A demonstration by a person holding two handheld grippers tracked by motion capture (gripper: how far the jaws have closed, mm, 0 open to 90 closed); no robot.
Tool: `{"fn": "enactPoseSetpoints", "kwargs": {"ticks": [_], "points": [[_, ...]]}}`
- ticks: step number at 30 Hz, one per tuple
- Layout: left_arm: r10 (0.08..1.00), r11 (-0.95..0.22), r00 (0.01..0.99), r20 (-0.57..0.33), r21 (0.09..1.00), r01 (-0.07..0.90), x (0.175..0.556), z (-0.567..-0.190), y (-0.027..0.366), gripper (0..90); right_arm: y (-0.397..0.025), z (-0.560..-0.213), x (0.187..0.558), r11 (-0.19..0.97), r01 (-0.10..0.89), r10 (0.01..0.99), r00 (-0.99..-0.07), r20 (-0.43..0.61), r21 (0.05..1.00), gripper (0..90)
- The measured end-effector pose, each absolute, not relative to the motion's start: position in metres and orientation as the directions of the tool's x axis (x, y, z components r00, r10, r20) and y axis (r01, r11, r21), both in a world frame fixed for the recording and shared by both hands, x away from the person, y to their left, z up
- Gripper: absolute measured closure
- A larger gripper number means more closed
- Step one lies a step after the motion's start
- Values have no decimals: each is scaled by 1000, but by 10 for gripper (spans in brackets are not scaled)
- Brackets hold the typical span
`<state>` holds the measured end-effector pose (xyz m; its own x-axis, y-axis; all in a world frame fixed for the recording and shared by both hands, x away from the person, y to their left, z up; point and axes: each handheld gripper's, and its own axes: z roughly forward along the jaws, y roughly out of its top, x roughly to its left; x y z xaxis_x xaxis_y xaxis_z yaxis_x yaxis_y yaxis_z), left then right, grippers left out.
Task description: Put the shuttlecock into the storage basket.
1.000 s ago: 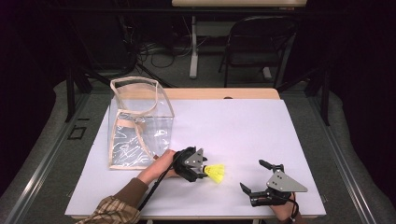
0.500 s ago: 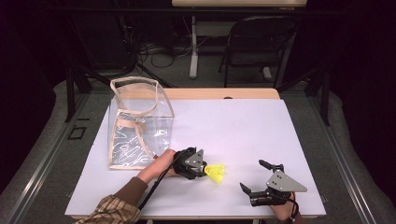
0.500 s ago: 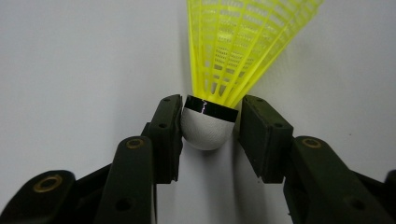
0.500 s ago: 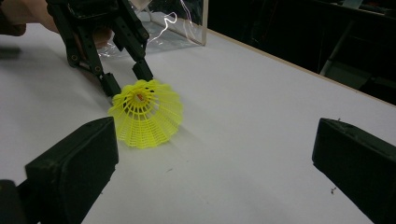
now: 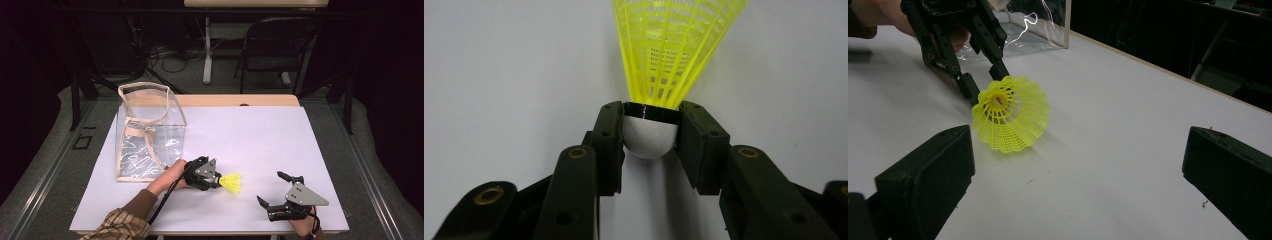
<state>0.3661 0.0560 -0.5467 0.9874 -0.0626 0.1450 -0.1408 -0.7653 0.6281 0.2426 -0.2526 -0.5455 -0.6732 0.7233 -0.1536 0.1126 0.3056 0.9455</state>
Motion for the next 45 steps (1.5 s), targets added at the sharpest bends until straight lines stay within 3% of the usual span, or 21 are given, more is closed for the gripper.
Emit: {"fn": "enactPoseSetpoints", "kwargs": {"ticks": [27, 45], "points": [[46, -687, 995, 86, 726, -31, 365, -545, 75, 636, -253, -545, 242, 306, 114, 726, -671, -154, 945, 0], [116, -665, 989, 95, 747, 6, 359, -541, 83, 636, -253, -545, 242, 309, 114, 727, -668, -157, 944, 0]]}}
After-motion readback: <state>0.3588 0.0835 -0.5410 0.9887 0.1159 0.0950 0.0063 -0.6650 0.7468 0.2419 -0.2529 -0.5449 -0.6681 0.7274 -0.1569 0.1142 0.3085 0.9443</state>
